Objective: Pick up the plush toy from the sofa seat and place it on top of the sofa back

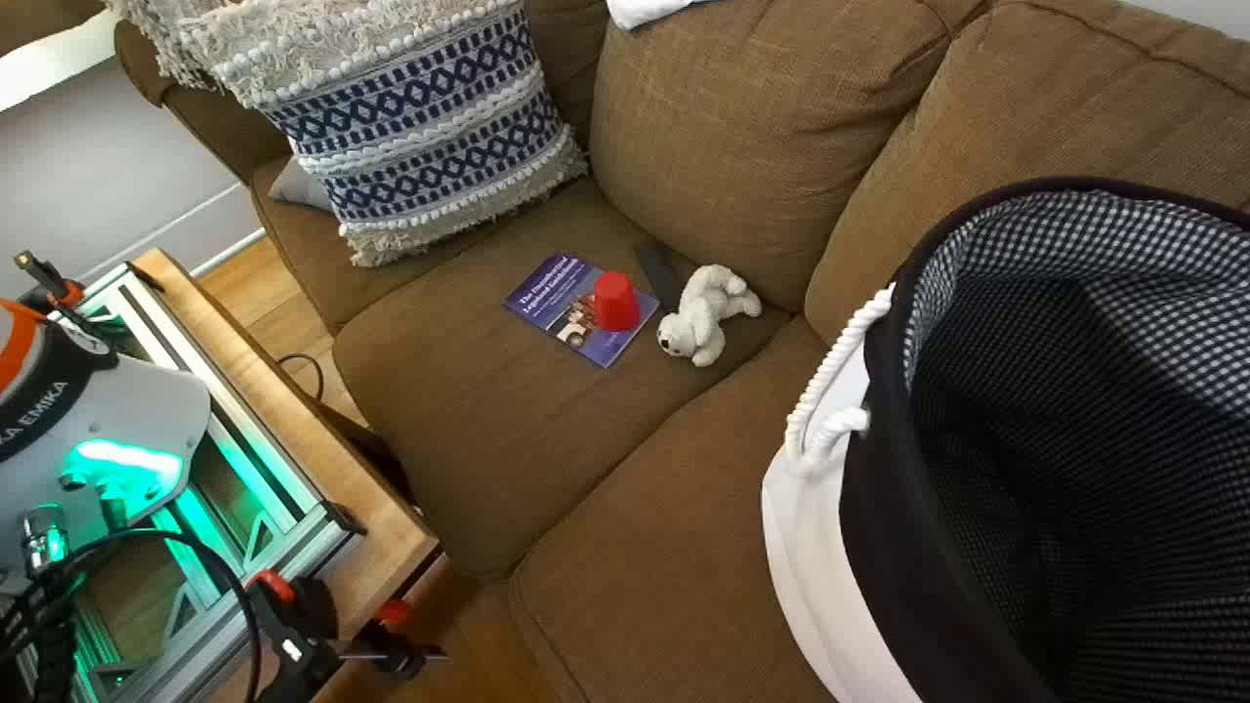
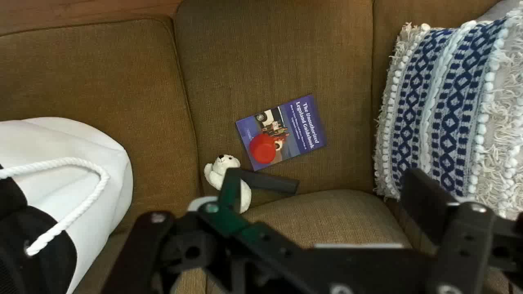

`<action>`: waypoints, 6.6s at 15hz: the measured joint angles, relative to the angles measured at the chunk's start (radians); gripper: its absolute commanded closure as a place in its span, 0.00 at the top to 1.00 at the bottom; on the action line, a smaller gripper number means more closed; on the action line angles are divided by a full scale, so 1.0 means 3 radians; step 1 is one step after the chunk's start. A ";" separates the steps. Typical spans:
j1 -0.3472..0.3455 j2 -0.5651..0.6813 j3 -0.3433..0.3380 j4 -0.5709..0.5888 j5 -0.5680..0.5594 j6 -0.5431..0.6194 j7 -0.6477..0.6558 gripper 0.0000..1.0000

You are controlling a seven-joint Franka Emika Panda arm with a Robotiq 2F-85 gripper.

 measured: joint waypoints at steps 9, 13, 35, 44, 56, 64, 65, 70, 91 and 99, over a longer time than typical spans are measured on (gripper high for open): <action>-0.0138 0.0226 -0.0093 -0.0144 0.0004 0.0002 -0.0014 1.00; -0.0260 0.0515 -0.0200 -0.0292 0.0042 -0.0008 -0.0079 1.00; -0.0523 0.2651 -0.0206 0.0809 -0.0016 0.0810 0.0766 1.00; -0.0316 0.2463 -0.0229 0.0458 -0.0558 0.1492 0.0866 1.00; -0.0490 0.3362 -0.0174 0.0169 -0.1265 0.4441 0.0142 1.00; -0.1350 0.4088 0.1043 0.0833 -0.0602 0.4028 -0.1550 1.00; -0.1411 0.4175 0.1110 0.0906 -0.0524 0.3846 -0.1689 1.00; -0.1438 0.4441 0.1085 0.1274 -0.0302 0.3086 -0.1882 1.00; -0.0709 0.5053 0.0352 0.1997 -0.0293 0.3092 -0.0970 0.72; -0.0810 0.5392 0.0449 0.2514 -0.0293 0.2811 -0.1241 0.12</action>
